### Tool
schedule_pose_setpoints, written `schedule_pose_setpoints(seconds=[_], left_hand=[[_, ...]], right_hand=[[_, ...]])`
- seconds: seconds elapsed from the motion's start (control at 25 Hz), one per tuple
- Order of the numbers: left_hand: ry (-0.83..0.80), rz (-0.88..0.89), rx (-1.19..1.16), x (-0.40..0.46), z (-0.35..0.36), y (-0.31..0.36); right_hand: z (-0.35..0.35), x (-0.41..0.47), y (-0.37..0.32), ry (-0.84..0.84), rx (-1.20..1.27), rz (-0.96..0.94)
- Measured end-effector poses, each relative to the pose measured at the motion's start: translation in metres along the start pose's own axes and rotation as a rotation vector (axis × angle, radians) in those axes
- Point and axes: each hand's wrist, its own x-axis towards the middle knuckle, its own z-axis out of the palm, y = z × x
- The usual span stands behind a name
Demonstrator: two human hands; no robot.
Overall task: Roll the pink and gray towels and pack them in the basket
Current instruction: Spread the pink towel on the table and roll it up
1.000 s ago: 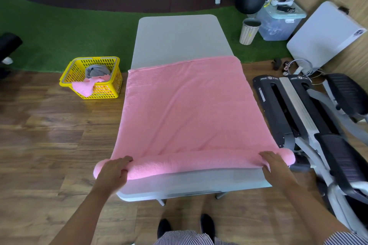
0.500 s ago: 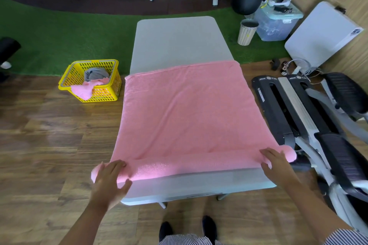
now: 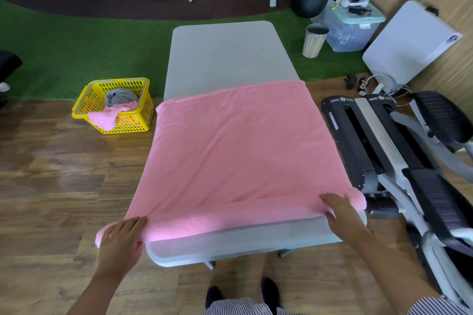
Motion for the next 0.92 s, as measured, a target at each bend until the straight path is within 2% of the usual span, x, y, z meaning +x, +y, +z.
schedule_pose_setpoints(seconds=[0.08, 0.28, 0.48, 0.68, 0.92], left_hand=[[0.004, -0.003, 0.006, -0.001, 0.002, -0.003], [0.027, -0.015, -0.009, 0.013, 0.000, 0.012], [0.001, 0.003, -0.043, 0.019, -0.007, 0.014], [0.078, -0.005, -0.127, 0.017, -0.005, 0.026], [0.003, 0.049, -0.026, 0.011, 0.011, 0.032]], right_hand=[[-0.002, -0.002, 0.001, -0.029, -0.041, -0.028], [-0.019, 0.000, 0.006, -0.101, -0.084, 0.036], [-0.013, -0.003, 0.008, 0.093, -0.137, -0.059], [-0.007, -0.007, 0.016, -0.017, -0.182, -0.067], [-0.017, 0.000, 0.012, -0.054, -0.206, -0.024]])
